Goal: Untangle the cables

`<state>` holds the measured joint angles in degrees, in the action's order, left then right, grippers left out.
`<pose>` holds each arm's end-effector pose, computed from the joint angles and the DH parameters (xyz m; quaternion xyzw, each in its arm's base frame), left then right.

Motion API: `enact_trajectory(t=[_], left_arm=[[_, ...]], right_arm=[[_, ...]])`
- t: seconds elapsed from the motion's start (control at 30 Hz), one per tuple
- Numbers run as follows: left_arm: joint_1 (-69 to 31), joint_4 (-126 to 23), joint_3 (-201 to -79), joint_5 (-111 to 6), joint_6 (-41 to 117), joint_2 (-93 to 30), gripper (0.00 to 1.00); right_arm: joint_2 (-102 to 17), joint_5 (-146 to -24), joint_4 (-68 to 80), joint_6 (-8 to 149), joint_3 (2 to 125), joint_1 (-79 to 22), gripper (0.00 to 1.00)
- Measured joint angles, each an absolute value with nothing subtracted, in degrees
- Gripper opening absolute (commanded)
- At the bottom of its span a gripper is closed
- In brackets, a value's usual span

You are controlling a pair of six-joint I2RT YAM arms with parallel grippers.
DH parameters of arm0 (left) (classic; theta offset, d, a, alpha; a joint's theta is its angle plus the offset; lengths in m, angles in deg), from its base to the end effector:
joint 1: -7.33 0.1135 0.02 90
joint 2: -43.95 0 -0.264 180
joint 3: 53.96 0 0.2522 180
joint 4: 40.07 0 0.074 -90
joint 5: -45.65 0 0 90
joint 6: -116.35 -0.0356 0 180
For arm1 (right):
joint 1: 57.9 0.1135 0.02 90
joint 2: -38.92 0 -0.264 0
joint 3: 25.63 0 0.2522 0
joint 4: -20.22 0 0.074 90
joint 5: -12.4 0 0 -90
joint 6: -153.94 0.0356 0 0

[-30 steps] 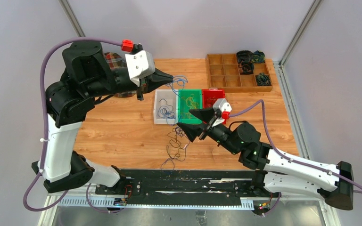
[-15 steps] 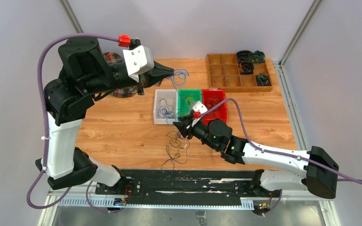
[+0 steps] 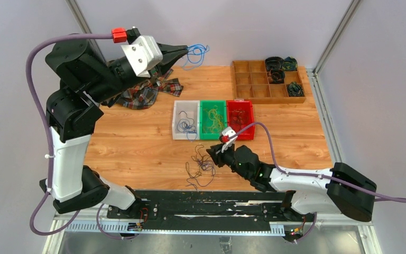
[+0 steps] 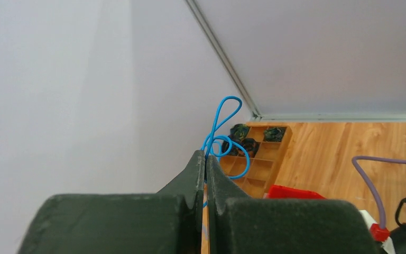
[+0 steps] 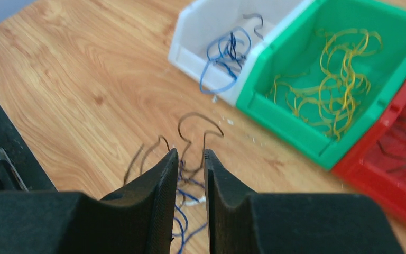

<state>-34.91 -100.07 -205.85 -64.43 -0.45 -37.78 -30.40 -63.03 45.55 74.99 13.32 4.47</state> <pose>0.1201 -0.1256 0.6309 0.4683 0.4449 -0.2123 0.7333 0.1250 0.2195 0.2235 -0.2396 0.6965 0.3255 0.5929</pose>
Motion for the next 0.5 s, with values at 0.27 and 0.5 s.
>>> enact_trajectory(t=[0.27,0.5], left_arm=[[-34.91,-95.99,-193.3,-59.97,-3.38,-32.93,0.01],[-34.89,-94.11,-174.07,-55.03,-6.7,-29.17,0.01]], right_arm=[[-25.07,-61.37,44.28,78.57,5.23,4.47,0.28],[-9.61,-56.47,39.13,79.91,1.95,4.47,0.3]])
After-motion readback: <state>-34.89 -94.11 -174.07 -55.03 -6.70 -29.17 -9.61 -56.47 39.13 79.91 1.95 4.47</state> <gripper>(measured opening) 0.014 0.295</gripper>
